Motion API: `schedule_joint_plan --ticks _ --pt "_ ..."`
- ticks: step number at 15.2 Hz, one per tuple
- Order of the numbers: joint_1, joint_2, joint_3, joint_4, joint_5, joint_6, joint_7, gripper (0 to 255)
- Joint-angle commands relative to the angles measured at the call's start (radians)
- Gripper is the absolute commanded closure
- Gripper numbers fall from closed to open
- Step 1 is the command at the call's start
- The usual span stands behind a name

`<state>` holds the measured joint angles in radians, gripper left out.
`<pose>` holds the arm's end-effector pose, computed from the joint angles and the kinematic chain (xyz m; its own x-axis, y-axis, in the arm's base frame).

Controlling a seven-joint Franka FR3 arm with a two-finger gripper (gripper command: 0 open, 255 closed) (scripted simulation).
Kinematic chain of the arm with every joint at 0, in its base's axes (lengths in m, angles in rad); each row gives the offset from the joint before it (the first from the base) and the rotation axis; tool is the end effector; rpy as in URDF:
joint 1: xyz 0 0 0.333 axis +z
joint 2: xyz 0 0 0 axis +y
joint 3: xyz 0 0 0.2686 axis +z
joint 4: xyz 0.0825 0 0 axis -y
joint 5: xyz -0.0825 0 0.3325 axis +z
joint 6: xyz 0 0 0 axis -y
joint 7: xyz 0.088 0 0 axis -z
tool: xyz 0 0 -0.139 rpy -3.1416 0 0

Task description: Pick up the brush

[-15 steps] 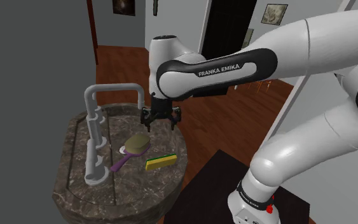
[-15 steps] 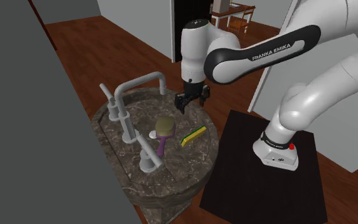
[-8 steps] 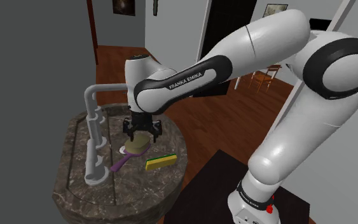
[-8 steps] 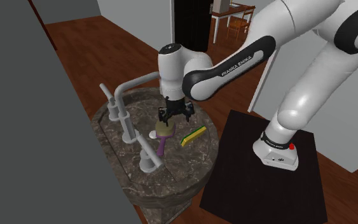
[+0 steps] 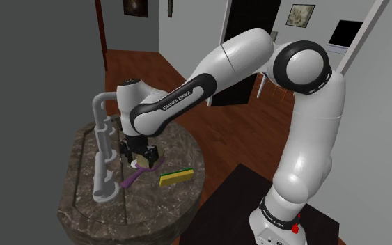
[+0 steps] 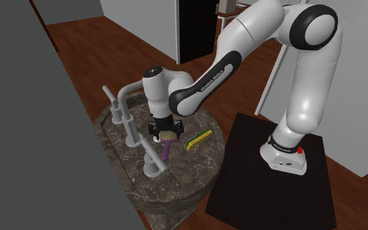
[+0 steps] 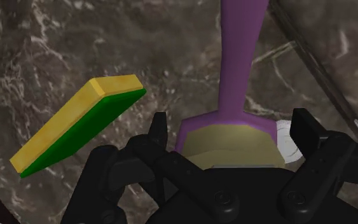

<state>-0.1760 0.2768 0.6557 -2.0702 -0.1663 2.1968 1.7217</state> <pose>0.4646 0.2307 0.2725 0.4078 -0.9126 -0.0287 -0.9084 -0.4086 0.0886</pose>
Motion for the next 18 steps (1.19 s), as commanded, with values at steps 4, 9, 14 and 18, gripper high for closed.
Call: schedule_joint_plan --ticks 4,9,14,18 --pt "0.025 0.069 -0.026 0.002 -0.049 0.052 0.049 0" --pt "0.032 0.092 -0.036 -0.006 -0.067 0.079 0.061 255" --pt "0.032 0.091 -0.036 -0.006 -0.067 0.079 0.06 255" --pt "0.034 0.094 -0.037 -0.003 -0.069 0.079 0.062 255"
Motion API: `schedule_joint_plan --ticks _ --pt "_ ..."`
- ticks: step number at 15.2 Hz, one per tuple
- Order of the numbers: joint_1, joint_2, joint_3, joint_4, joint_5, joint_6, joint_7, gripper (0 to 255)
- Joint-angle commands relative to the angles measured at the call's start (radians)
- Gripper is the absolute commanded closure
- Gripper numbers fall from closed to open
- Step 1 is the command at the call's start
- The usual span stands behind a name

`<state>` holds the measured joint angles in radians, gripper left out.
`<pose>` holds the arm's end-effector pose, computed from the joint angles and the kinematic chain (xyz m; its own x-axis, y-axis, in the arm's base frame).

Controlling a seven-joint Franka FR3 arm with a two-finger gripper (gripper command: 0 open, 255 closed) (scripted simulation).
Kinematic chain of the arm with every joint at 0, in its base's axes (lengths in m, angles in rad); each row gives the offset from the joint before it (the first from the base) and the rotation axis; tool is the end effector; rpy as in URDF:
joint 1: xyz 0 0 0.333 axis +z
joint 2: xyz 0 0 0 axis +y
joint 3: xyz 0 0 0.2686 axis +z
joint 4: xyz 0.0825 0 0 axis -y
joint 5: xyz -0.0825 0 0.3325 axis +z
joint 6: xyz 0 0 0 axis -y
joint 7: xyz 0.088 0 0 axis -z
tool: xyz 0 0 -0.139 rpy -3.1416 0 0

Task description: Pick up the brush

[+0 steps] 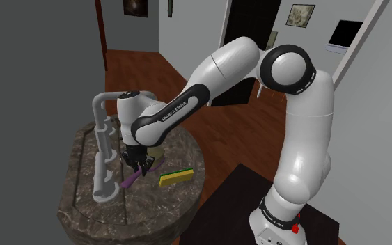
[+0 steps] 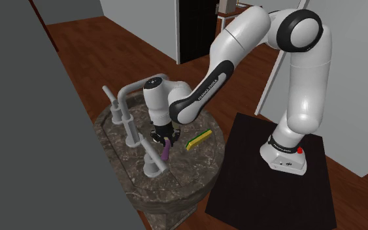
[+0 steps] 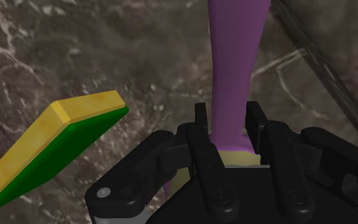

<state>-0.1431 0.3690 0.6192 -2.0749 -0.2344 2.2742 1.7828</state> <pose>0.4677 0.2328 0.2339 0.3905 -0.9202 -0.0282 -0.9157 -0.3914 0.0917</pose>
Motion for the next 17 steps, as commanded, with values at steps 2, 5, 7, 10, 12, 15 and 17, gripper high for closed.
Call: schedule_joint_plan --ticks 2,5,7,10,12,15,17 --pt "-0.006 -0.018 0.008 0.006 0.015 -0.019 -0.009 255" --pt "-0.016 -0.047 0.02 0.014 0.038 -0.051 -0.023 255" --pt "-0.022 -0.066 0.028 0.02 0.053 -0.073 -0.033 255" --pt "-0.03 -0.093 0.037 0.032 0.074 -0.106 -0.046 255" --pt "-0.035 -0.11 0.043 0.041 0.088 -0.128 -0.055 255" --pt "-0.042 -0.135 0.05 0.056 0.107 -0.163 -0.067 255" --pt "-0.042 -0.136 0.05 0.056 0.108 -0.165 -0.068 255"
